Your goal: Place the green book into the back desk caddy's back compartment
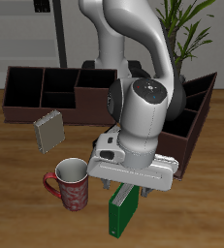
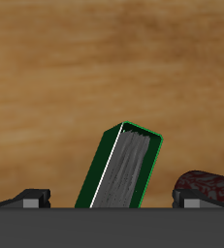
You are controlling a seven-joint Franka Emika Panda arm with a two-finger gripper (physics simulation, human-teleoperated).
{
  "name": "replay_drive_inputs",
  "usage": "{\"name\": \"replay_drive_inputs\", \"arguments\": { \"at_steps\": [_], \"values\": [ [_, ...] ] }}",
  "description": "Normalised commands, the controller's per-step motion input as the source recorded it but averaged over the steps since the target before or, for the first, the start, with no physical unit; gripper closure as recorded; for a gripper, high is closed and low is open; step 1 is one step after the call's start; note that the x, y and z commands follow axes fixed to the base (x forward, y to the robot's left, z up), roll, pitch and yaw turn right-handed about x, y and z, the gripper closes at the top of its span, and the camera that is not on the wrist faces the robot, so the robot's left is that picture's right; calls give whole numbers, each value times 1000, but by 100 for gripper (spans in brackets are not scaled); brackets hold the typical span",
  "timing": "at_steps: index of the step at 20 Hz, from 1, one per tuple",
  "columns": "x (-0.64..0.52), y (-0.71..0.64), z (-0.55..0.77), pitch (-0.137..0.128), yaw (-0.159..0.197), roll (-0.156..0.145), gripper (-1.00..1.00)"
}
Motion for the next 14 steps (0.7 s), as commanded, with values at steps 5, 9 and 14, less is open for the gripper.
{"name": "replay_drive_inputs", "arguments": {
  "at_steps": [5, 9, 14],
  "values": [
    [57, 23, -356, 66, -31, 43, 100],
    [-23, -77, -49, 4, 12, -8, 100],
    [-200, -74, 448, -52, 36, 21, 100]
  ]
}}
